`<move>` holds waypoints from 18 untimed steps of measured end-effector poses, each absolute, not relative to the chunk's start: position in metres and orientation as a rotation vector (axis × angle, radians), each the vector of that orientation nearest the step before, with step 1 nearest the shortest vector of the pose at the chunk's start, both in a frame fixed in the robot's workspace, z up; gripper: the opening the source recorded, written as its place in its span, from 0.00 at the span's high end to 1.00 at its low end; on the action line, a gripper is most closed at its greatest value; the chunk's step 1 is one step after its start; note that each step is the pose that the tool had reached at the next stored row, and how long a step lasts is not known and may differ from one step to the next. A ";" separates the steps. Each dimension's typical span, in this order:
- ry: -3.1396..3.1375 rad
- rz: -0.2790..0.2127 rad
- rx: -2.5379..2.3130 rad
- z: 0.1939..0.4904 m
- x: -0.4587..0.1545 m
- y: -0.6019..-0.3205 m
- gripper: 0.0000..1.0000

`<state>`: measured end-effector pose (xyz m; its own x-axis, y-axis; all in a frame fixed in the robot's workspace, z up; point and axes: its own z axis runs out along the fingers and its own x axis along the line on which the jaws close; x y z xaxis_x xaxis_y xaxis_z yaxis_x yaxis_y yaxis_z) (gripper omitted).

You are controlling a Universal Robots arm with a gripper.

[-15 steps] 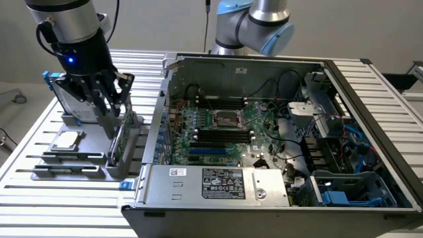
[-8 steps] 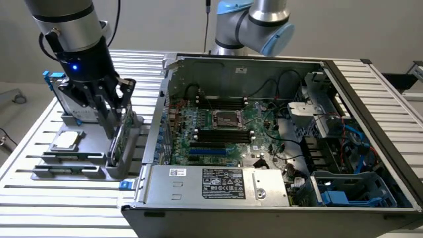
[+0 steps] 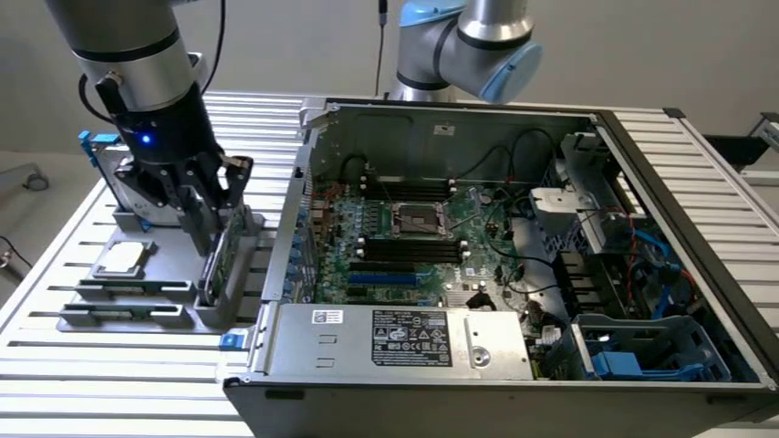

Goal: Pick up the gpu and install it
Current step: 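Pick up the gpu and move the gpu toward the slot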

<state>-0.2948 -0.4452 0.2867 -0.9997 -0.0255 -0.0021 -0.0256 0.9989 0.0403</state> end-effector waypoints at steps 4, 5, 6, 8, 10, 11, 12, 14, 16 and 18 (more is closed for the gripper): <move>3.139 0.063 -0.047 0.279 -0.294 -0.445 0.64; 3.139 0.063 -0.048 0.278 -0.294 -0.445 0.64; 3.139 0.063 -0.049 0.276 -0.294 -0.445 0.64; 3.139 0.063 -0.050 0.272 -0.293 -0.445 0.64; 3.139 0.063 -0.052 0.269 -0.292 -0.445 0.64; 3.139 0.063 -0.052 0.267 -0.292 -0.444 0.64; 3.139 0.063 -0.052 0.265 -0.292 -0.444 0.64; 3.139 0.063 -0.052 0.261 -0.292 -0.444 0.64; 3.139 0.064 -0.052 0.258 -0.292 -0.443 0.64; 3.142 0.065 -0.052 0.257 -0.292 -0.442 0.64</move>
